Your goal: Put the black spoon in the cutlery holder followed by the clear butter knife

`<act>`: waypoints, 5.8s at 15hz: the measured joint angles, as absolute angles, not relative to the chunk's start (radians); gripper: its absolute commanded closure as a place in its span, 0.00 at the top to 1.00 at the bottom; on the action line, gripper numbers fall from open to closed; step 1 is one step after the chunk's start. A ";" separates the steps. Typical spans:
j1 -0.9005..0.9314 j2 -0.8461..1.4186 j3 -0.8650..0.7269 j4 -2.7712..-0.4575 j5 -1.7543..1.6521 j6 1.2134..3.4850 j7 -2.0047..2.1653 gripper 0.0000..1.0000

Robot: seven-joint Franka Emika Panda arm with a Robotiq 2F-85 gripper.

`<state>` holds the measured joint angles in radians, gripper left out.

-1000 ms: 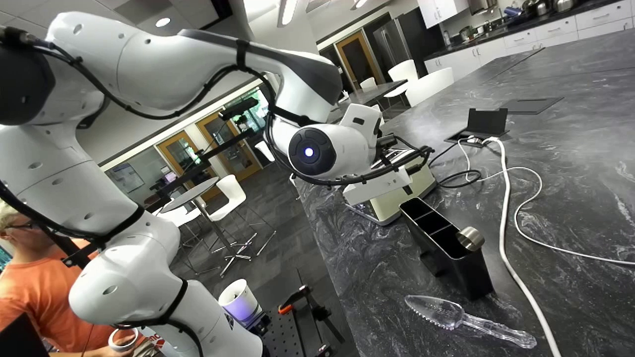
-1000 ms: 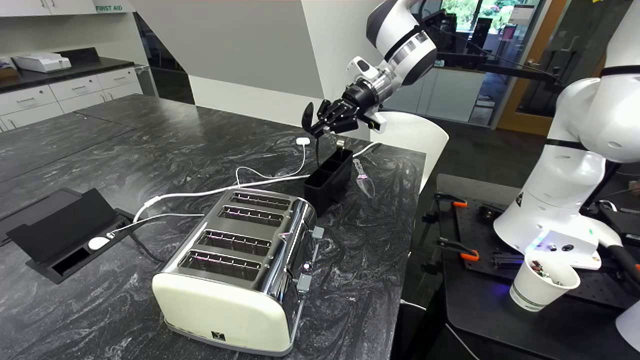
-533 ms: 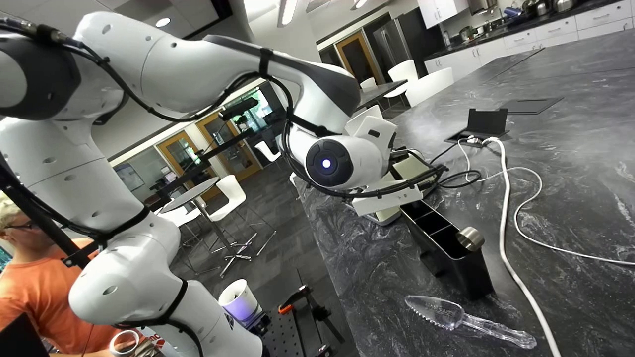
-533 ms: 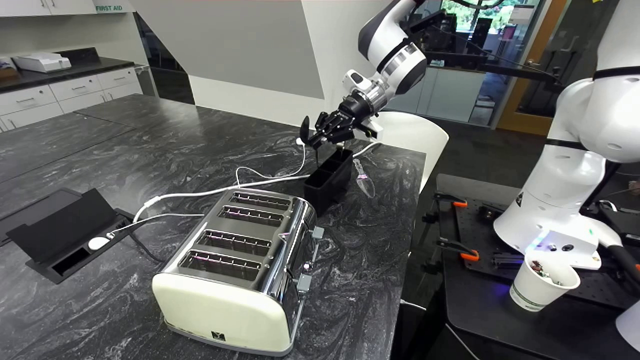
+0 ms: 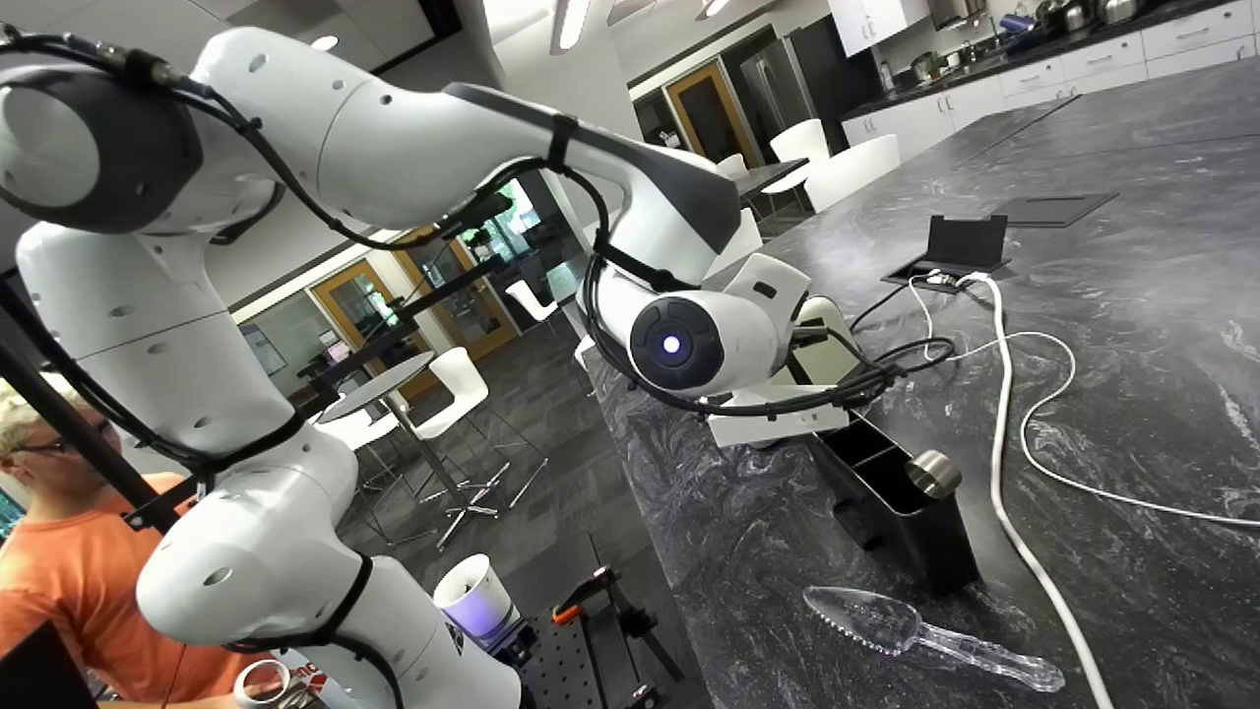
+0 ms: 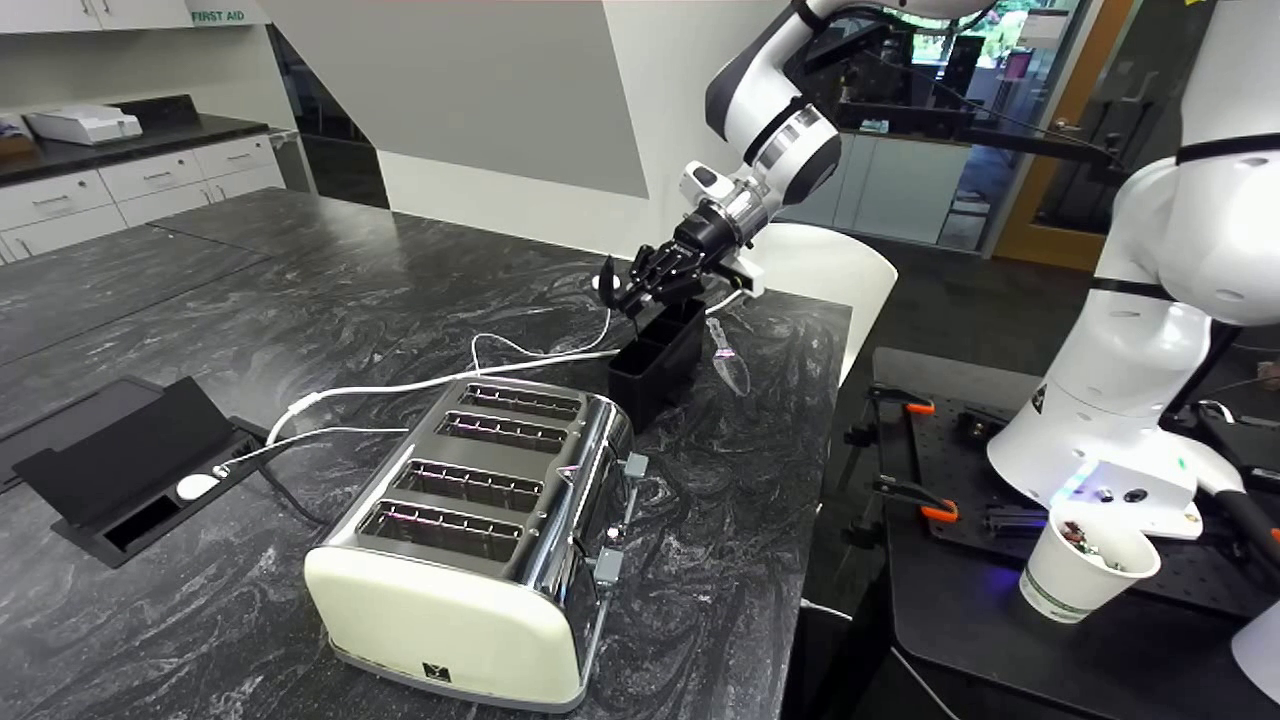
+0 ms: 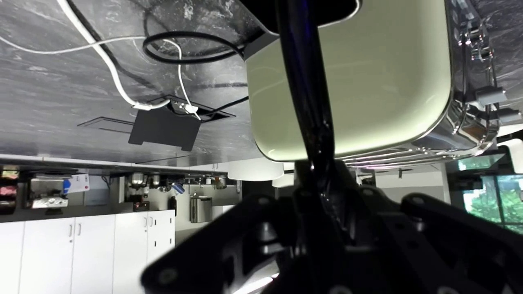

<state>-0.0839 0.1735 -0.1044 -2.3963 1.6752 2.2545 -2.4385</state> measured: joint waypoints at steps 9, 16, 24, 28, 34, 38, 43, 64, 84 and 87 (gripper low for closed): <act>-0.062 0.266 -0.100 -2.335 1.675 2.370 -2.400 0.04; -0.022 0.302 -0.093 -2.296 1.673 2.469 -2.353 0.70; -0.015 0.168 -0.097 -2.335 1.550 2.532 -2.298 1.00; -0.017 -0.003 -0.102 -2.438 1.223 2.660 -2.104 1.00; -0.094 -0.098 -0.066 -2.645 0.671 2.828 -1.801 1.00; -0.333 -0.098 0.101 -2.757 0.339 2.918 -1.600 1.00; -0.376 -0.098 0.128 -2.773 0.315 2.926 -1.594 1.00; -0.332 0.230 -0.136 -2.559 -0.185 2.950 -1.846 1.00; -0.519 0.473 0.025 -2.344 -0.096 2.959 -1.884 1.00; -0.514 0.490 0.025 -2.332 -0.102 2.959 -1.884 1.00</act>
<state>-0.5136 0.4899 0.0249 -2.3318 -0.1018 2.9589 -1.8836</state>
